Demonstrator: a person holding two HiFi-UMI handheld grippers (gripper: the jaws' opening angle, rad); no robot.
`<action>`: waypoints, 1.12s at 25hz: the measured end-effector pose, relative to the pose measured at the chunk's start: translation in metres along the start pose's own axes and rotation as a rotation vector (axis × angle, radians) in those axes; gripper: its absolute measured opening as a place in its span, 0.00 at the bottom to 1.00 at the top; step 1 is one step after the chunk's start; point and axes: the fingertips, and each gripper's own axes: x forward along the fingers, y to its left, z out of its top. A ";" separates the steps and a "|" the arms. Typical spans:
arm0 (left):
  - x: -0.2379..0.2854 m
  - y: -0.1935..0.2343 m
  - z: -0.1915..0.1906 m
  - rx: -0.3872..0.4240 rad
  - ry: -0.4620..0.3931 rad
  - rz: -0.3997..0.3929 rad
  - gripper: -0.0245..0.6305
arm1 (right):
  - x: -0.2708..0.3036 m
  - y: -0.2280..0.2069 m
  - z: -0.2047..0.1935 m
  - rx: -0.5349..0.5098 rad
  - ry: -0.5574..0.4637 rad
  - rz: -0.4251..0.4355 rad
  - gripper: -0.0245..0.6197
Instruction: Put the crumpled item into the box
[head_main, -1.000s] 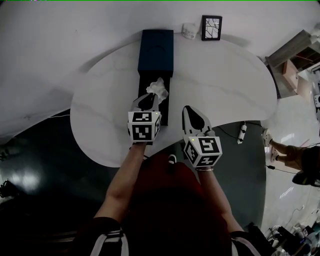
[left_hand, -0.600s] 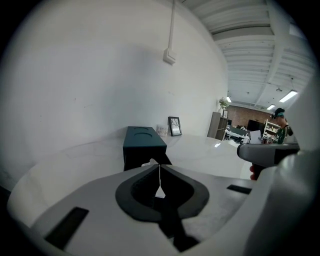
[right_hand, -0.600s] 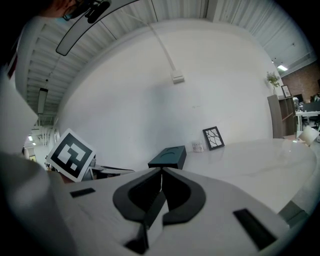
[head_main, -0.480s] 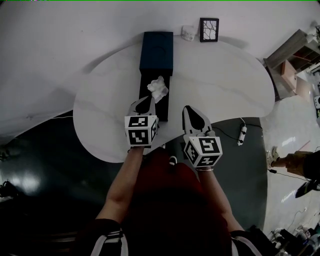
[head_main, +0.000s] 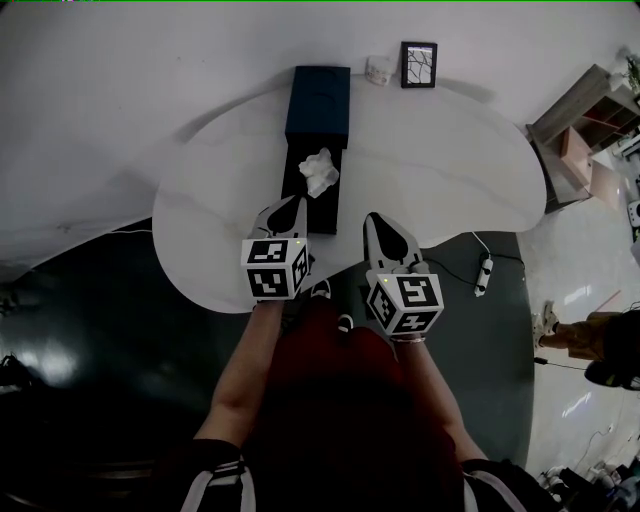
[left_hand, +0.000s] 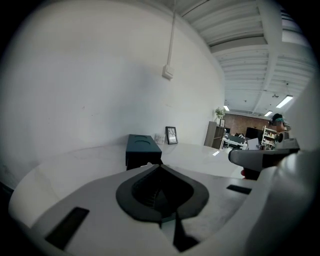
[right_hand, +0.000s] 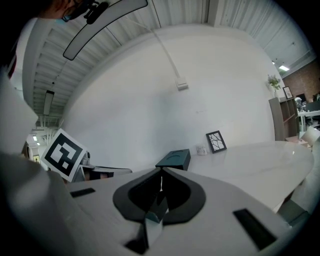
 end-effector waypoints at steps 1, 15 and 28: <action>-0.004 -0.002 0.000 0.001 -0.005 -0.005 0.07 | -0.002 0.002 0.001 0.001 -0.004 0.004 0.06; -0.057 -0.016 -0.005 0.032 -0.065 -0.014 0.07 | -0.030 0.014 0.003 -0.001 -0.025 0.016 0.06; -0.087 -0.023 -0.011 0.025 -0.104 -0.018 0.07 | -0.052 0.030 0.003 -0.040 -0.050 0.030 0.06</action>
